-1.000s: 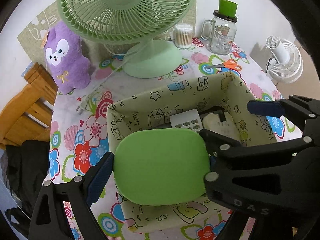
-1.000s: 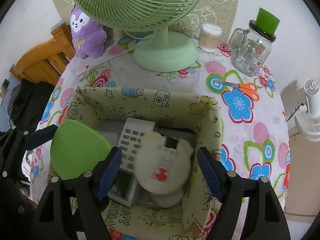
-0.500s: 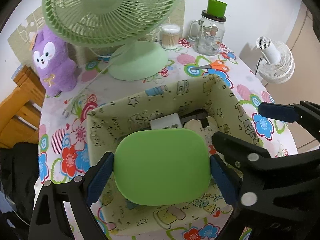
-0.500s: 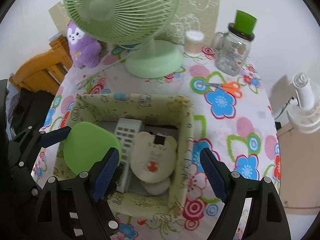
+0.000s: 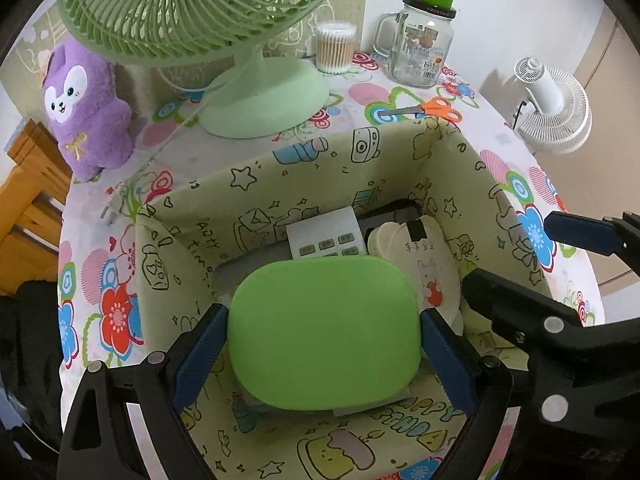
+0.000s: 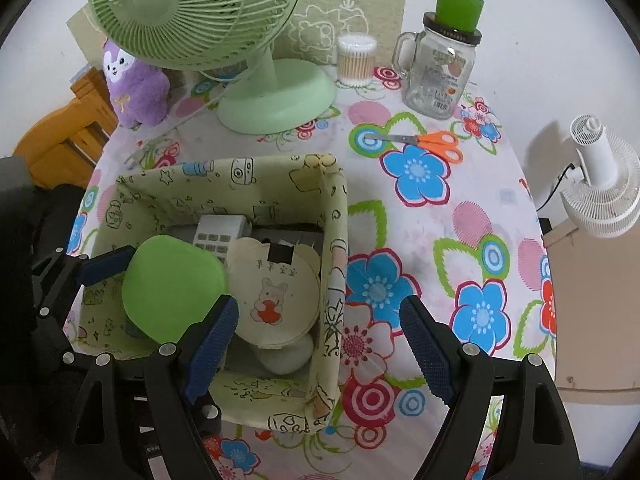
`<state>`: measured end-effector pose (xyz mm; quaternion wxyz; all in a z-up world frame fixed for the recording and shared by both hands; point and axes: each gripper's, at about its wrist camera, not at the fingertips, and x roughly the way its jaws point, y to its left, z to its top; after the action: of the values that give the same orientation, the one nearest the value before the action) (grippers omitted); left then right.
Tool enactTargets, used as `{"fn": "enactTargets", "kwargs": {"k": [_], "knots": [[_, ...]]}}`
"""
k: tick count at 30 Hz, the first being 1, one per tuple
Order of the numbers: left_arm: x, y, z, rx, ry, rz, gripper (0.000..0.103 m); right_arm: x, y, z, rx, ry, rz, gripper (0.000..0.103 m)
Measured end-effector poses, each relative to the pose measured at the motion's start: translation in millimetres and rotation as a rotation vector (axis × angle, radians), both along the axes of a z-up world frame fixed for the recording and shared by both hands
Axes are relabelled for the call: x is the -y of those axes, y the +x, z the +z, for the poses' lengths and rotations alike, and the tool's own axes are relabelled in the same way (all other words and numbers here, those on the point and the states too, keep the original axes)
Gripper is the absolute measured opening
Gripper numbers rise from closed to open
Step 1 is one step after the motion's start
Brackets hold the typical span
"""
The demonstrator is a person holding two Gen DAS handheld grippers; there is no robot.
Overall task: Organize rigid objects
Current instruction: 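Lower the pad and coaster into the box and open both grippers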
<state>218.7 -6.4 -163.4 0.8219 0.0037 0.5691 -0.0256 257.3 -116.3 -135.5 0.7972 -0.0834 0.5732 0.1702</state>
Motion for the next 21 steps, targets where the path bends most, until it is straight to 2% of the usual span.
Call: {"fn": "enactTargets", "kwargs": {"k": [9, 15, 21], "knots": [[-8.5, 6.3, -2.9, -0.002, -0.014, 0.021, 0.095, -0.9, 4.5, -1.2, -0.006, 0.003, -0.022, 0.085], [-6.5, 9.7, -5.6, 0.011, 0.002, -0.002, 0.096, -5.6, 4.8, -3.0, -0.010, -0.003, -0.024, 0.085], [-1.0, 9.2, -8.2, -0.006, 0.012, -0.037, 0.102, -8.5, 1.9, -3.6, -0.013, -0.006, -0.019, 0.085]]}}
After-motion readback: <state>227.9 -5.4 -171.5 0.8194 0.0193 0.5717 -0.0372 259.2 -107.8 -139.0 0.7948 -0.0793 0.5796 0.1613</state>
